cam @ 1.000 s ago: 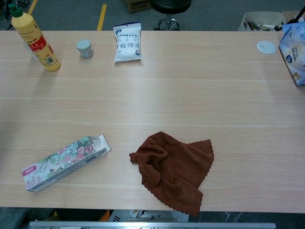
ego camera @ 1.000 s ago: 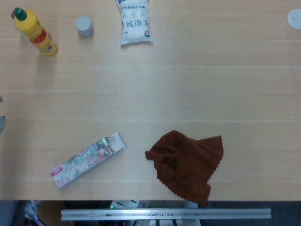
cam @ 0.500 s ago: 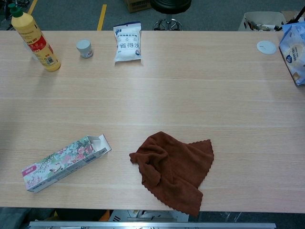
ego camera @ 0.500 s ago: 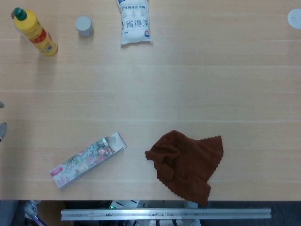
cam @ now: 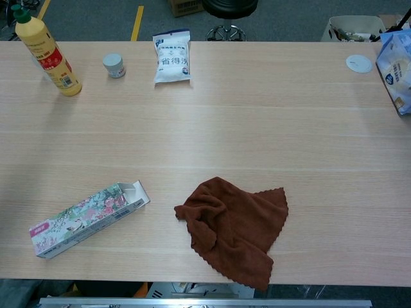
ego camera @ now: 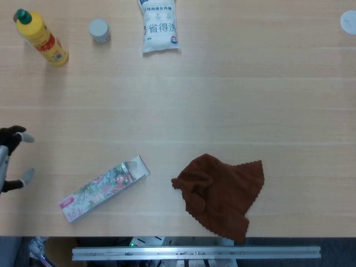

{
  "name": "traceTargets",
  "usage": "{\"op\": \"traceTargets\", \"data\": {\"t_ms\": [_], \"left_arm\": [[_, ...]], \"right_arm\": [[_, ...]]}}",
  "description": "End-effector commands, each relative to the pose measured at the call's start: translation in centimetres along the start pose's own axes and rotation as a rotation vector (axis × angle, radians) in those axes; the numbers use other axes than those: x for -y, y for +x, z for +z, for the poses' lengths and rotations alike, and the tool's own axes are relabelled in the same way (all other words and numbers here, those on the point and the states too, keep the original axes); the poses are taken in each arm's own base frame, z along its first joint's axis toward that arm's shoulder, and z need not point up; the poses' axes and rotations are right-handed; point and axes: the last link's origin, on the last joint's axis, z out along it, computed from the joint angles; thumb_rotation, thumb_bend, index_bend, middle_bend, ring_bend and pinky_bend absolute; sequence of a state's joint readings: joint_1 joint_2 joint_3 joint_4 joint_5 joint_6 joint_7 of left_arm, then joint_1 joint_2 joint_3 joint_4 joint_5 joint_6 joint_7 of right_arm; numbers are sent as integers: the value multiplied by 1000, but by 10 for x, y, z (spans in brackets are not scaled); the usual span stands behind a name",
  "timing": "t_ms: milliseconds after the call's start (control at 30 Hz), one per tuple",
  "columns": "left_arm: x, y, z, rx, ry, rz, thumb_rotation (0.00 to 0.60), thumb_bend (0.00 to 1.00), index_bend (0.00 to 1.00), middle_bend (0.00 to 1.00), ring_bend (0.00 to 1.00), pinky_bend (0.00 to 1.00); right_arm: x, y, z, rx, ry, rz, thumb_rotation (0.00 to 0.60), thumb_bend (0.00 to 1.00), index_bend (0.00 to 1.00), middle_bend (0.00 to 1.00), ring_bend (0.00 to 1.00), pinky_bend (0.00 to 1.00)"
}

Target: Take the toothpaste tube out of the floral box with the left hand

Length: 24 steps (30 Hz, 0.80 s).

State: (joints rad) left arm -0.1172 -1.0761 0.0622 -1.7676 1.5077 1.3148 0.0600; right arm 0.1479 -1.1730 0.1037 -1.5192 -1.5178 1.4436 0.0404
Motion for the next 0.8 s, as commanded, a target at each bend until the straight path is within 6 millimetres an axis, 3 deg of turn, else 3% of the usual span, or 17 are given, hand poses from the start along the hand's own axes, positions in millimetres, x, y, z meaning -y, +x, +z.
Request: {"op": "traceTargets", "data": {"t_ms": [33, 333, 800], "left_arm": [[-7, -6, 1, 38, -23, -3, 600, 241, 293, 193, 195, 350], [-14, -18, 2, 100, -35, -47, 600, 241, 278, 173, 194, 349], [-33, -38, -9, 67, -84, -58, 593, 240, 264, 176, 193, 351]], "right_arm": [[0, 4, 2, -16, 5, 3, 600, 50, 290, 323, 207, 321], [-1, 17, 7, -70, 4, 13, 600, 49, 290, 323, 207, 321], [-2, 21, 10, -92, -4, 26, 600, 50, 290, 323, 207, 333]]}}
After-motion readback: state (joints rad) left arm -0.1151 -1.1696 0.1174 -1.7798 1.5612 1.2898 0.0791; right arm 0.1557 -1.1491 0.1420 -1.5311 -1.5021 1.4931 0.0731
